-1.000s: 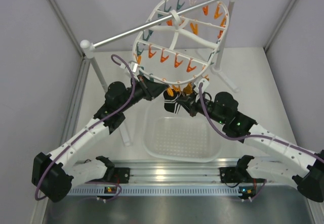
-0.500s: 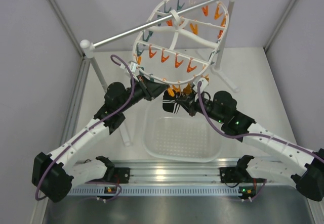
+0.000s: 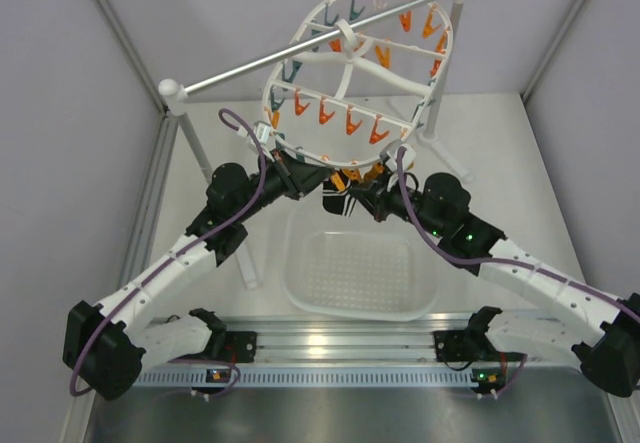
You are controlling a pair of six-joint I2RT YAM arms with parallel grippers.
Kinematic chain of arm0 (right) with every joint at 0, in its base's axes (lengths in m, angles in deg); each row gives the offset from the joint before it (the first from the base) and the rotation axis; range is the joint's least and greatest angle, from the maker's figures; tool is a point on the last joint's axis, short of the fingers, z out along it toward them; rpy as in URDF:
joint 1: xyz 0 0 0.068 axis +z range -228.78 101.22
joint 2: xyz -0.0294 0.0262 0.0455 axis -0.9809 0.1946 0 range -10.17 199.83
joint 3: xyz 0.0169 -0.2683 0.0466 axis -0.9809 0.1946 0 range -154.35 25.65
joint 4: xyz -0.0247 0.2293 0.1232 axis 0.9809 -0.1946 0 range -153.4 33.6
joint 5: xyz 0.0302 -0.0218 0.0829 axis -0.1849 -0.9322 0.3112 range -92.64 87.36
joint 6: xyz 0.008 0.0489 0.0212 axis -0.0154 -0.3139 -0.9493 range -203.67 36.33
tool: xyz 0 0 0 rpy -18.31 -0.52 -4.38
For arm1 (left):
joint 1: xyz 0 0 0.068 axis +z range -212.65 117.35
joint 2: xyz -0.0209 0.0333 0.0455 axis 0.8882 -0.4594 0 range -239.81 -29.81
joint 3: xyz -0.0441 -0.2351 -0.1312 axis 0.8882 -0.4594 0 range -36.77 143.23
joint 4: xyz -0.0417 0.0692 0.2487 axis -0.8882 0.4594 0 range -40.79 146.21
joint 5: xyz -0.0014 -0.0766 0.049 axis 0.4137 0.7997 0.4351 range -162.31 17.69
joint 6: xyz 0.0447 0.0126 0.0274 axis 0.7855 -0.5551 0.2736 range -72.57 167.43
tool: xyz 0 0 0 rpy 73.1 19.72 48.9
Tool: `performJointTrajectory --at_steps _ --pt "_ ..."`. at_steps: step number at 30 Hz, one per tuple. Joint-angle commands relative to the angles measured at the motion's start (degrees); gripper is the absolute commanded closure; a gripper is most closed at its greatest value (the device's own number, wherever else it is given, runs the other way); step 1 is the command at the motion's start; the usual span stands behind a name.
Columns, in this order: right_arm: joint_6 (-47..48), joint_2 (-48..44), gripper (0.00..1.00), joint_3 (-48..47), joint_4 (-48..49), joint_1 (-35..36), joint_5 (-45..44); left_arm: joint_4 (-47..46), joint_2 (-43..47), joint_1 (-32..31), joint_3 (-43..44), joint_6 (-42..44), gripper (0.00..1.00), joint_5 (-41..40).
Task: Clip the socks to the hanger
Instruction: Clamp the sock onto the hanger.
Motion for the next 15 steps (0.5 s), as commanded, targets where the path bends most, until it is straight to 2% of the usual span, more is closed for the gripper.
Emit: performJointTrajectory --at_steps 1,7,9,12,13,15 --pt "-1.7 -0.1 1.0 -3.6 3.3 -1.4 0.0 -0.8 0.1 0.2 -0.8 -1.4 1.0 1.3" --pt "-1.8 0.0 1.0 -4.1 3.4 -1.4 0.7 -0.8 -0.3 0.1 -0.4 -1.8 1.0 1.4" --pt "-1.8 0.3 1.0 -4.3 3.5 -1.4 0.9 -0.8 -0.3 0.1 -0.3 -1.8 0.92 1.6" --pt "-2.0 0.6 1.0 -4.4 3.7 -1.4 1.1 -0.7 -0.1 0.1 -0.2 -1.7 0.69 1.5" --pt "-1.9 0.6 1.0 -4.4 3.6 -1.4 1.1 -0.2 0.0 0.1 -0.1 -1.5 0.59 1.1" --pt "-1.5 0.8 1.0 -4.3 3.6 -1.4 1.1 0.6 0.6 0.1 0.0 -0.8 0.53 0.3"
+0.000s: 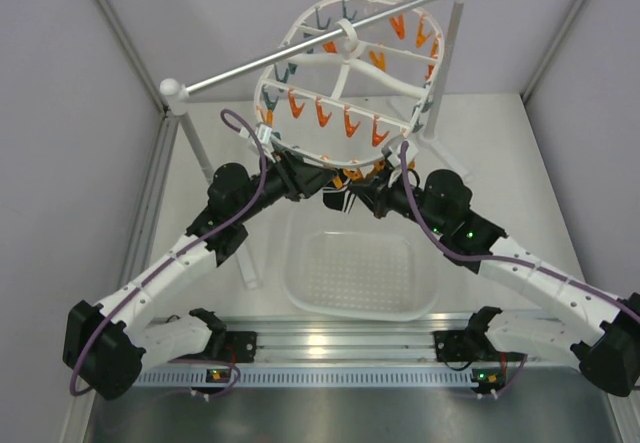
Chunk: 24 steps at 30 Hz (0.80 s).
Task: Clip the socks to the hanger
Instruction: Clamp the sock onto the hanger, then reset both arms
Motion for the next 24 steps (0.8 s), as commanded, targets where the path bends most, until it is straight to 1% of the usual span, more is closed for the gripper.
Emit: performJointTrajectory --at_steps 1,4,7,8,10,12,13,14,15,17,18,19,22,23,24 --pt "0.0 0.4 1.0 -2.7 3.6 -0.6 0.7 1.0 0.9 0.2 0.1 0.4 0.48 -0.9" --pt "0.2 0.3 1.0 -2.5 3.4 -0.6 0.7 2.7 2.1 0.2 0.4 2.8 0.43 -2.0" --pt "0.7 0.1 1.0 -2.1 3.1 -0.6 0.3 4.8 4.1 0.2 0.5 4.4 0.32 -3.2" --pt "0.8 0.1 1.0 -2.1 2.7 -0.6 0.0 6.8 4.8 0.1 0.5 5.9 0.23 -3.5" --pt "1.7 -0.1 1.0 -1.7 2.4 -0.7 -0.6 8.7 6.8 0.1 -0.1 8.0 0.19 -4.2" --pt "2.4 -0.5 1.0 -1.2 1.8 -0.7 -1.6 13.4 8.8 0.1 -0.2 10.0 0.11 -4.5" --pt "3.1 -0.6 0.99 -1.1 1.6 -0.7 -2.0 15.2 9.6 0.2 -0.4 11.0 0.11 -4.8" --pt "3.4 -1.0 0.96 -0.8 1.2 -0.7 -2.9 17.2 11.2 0.2 -1.3 12.5 0.1 -5.4" --pt "3.7 -1.3 0.88 -0.4 0.6 -0.8 -3.3 18.5 12.0 0.1 -1.8 13.3 0.09 -5.8" --pt "4.5 -2.0 0.8 -0.1 -0.4 -0.7 -4.0 20.7 13.5 0.2 -2.7 15.4 0.08 -6.5" --pt "4.7 -2.7 0.7 0.0 -1.8 -0.8 -4.4 22.3 14.8 0.1 -3.4 16.5 0.06 -6.5" --pt "5.1 -3.2 0.67 0.0 -2.7 -0.7 -4.7 22.8 15.3 0.1 -3.9 18.3 0.02 -6.2" --pt "5.2 -5.5 0.6 -0.2 -7.3 -0.8 -5.2 25.2 18.4 0.1 -6.1 22.0 0.02 -5.0" --pt "7.1 -6.9 0.58 -0.5 -9.4 -0.8 -6.2 25.4 19.8 0.1 -7.3 22.8 0.02 -5.0" --pt "8.1 -7.5 0.52 -0.7 -11.0 -0.8 -6.8 27.6 20.4 0.1 -7.6 23.6 0.02 -5.0"
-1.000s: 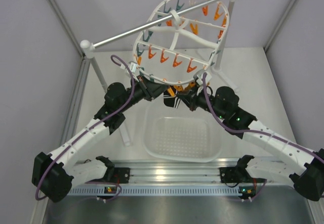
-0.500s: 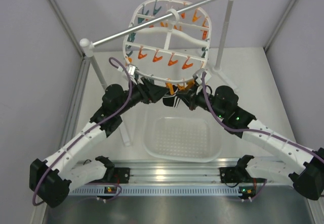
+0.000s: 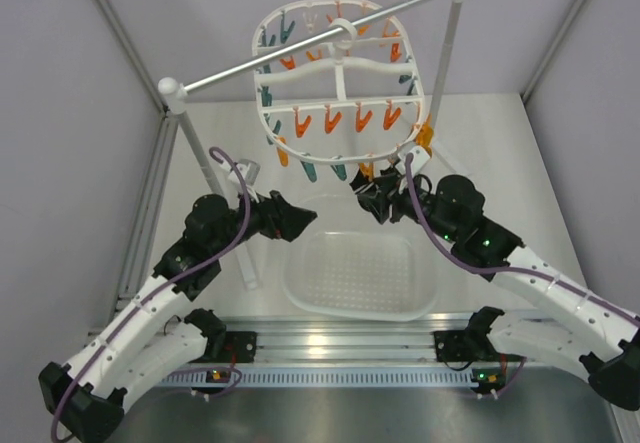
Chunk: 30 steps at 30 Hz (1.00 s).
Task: Clip the socks to the hanger
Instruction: Reset both arms
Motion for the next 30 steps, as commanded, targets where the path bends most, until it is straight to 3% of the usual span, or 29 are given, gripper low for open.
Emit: performJointTrajectory --at_steps 1,7,8,11,19,30 --pt "3.8 -4.0 0.49 -1.0 -7.4 -0.8 -3.1 5.9 2.9 0.1 -1.8 7.8 0.02 0.2" --pt "6.3 -10.2 0.27 -0.3 -16.1 -6.1 -6.9 23.0 -0.6 0.1 4.3 17.0 0.02 -3.3" --pt "6.3 -11.1 0.17 0.4 -18.1 -7.2 -5.7 25.4 -1.8 0.1 6.7 17.9 0.02 -4.2" --pt "6.2 -14.3 0.0 1.6 -21.2 -13.1 -1.6 34.6 -6.3 0.1 12.5 22.9 0.02 -7.0" --pt "5.8 -23.0 0.0 1.5 -26.6 -25.5 1.7 35.3 -4.5 2.2 17.0 28.8 0.02 -8.5" --pt "5.6 -30.0 0.0 1.5 -31.1 -30.1 4.8 34.9 4.1 9.5 16.0 34.5 0.02 -11.2"
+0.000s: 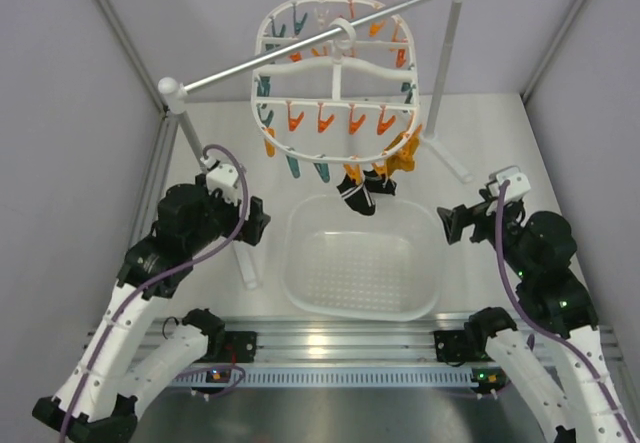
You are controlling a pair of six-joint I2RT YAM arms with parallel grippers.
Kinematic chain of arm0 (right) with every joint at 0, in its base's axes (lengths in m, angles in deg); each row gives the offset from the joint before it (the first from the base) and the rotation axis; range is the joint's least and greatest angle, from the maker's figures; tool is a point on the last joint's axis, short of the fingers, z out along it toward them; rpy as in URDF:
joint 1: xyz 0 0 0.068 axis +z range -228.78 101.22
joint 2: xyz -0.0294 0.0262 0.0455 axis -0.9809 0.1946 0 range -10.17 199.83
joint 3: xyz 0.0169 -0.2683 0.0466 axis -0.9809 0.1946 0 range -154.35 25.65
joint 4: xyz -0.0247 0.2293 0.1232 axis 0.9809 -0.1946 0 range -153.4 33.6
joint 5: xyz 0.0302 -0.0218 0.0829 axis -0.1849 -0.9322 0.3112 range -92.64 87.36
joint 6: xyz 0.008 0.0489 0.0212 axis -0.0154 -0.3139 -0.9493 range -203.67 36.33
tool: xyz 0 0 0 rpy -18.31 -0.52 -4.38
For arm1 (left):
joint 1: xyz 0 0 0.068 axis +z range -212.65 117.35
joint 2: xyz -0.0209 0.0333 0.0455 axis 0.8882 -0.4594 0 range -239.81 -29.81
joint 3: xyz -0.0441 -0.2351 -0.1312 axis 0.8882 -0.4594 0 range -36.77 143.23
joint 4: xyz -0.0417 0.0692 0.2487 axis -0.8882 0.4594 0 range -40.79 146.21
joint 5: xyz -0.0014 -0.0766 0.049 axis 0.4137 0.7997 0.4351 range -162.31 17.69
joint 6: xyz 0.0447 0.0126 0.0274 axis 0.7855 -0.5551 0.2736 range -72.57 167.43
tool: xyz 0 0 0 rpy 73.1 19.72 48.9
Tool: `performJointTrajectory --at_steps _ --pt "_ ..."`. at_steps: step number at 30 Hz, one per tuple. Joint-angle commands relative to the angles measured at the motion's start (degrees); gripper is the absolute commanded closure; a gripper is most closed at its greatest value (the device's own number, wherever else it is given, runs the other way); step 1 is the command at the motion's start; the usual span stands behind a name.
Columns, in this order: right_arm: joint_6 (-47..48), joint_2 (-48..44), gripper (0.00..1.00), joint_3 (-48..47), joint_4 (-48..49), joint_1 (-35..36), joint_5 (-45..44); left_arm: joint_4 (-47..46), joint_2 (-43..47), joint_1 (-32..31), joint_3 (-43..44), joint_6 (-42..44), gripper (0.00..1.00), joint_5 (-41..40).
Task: Clip the socks to the hanger
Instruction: Reset both arms
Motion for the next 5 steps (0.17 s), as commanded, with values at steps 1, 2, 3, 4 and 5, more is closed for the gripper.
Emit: performJointTrajectory --at_steps 1,2,3,4,5 --pt "-0.1 -1.5 0.0 -0.6 -0.7 -1.4 2.4 -0.4 3.4 1.5 0.8 3.6 0.02 -3.4" --pt "-0.1 -1.7 0.0 -0.5 -0.1 -1.4 3.1 -0.5 3.9 1.8 0.6 3.9 0.02 -4.2" --pt "-0.1 -1.8 0.0 -0.4 0.2 -1.5 3.2 -0.6 4.8 2.0 0.6 4.2 0.02 -4.2" --pt "0.3 -2.0 0.0 -0.4 0.5 -1.5 3.2 -0.6 5.2 2.7 0.9 4.4 0.02 -6.6" --pt "1.0 -2.2 0.0 -1.1 0.5 -1.4 2.7 -0.6 5.5 2.9 1.5 5.0 0.02 -8.1"
